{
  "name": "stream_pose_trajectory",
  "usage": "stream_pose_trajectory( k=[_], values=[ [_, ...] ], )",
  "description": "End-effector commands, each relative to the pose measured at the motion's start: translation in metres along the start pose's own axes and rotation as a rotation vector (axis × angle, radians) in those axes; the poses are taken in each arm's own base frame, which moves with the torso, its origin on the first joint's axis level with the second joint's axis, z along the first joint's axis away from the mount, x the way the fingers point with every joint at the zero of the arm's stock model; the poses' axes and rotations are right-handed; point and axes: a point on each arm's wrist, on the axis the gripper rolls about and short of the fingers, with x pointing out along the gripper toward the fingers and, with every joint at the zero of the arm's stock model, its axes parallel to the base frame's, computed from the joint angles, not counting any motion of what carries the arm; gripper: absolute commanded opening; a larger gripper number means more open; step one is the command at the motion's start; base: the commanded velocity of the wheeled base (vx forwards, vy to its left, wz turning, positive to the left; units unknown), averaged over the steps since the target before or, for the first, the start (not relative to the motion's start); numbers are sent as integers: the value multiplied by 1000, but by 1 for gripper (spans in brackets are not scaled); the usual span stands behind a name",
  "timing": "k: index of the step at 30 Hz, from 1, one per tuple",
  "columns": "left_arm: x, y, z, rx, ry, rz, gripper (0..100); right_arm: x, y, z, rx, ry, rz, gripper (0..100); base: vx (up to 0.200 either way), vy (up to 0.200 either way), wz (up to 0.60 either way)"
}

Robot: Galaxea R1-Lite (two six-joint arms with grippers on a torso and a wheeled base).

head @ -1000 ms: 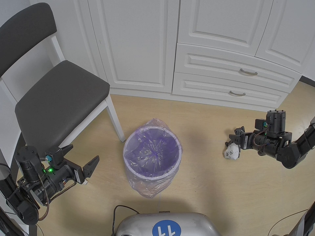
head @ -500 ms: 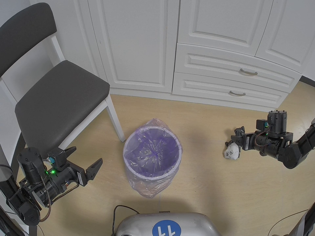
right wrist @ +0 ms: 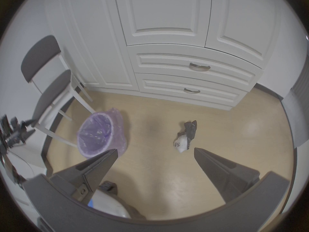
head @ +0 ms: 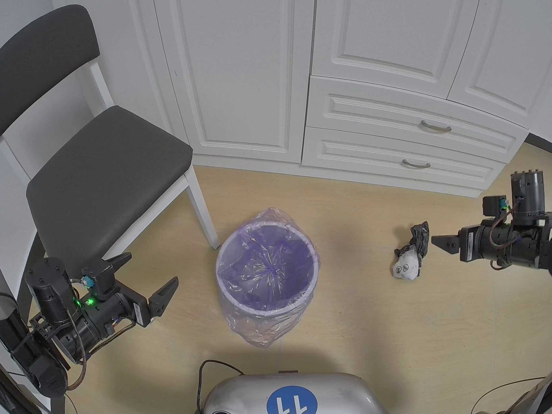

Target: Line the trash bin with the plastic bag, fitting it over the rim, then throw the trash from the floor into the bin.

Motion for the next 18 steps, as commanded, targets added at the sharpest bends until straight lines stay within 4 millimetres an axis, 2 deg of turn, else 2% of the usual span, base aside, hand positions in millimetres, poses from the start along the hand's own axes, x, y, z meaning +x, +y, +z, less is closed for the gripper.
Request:
stream_pose_trajectory(
  k=[1,5,7,9,14,15,16,18],
  values=[
    [-12,0,14,37,-79,6,100,-14,0,38,120,-33,71,100,0,0,0],
    [-16,2,19,37,-105,16,100,34,-3,39,223,72,49,100,0,0,0],
    [-16,3,20,37,-109,20,100,70,-15,28,266,146,5,100,0,0,0],
    [-16,3,20,37,-109,20,100,98,-26,18,289,198,-28,100,0,0,0],
    [-16,2,20,39,-111,19,100,142,-52,-2,333,271,-84,100,0,0,0],
    [-16,2,20,39,-113,19,100,144,-53,-3,336,274,-85,100,0,0,0],
    [-16,2,20,39,-113,19,100,160,-61,-10,349,296,-103,100,0,0,0],
    [-16,2,21,39,-116,19,100,176,-71,-20,375,317,-123,100,0,0,0]
  ],
)
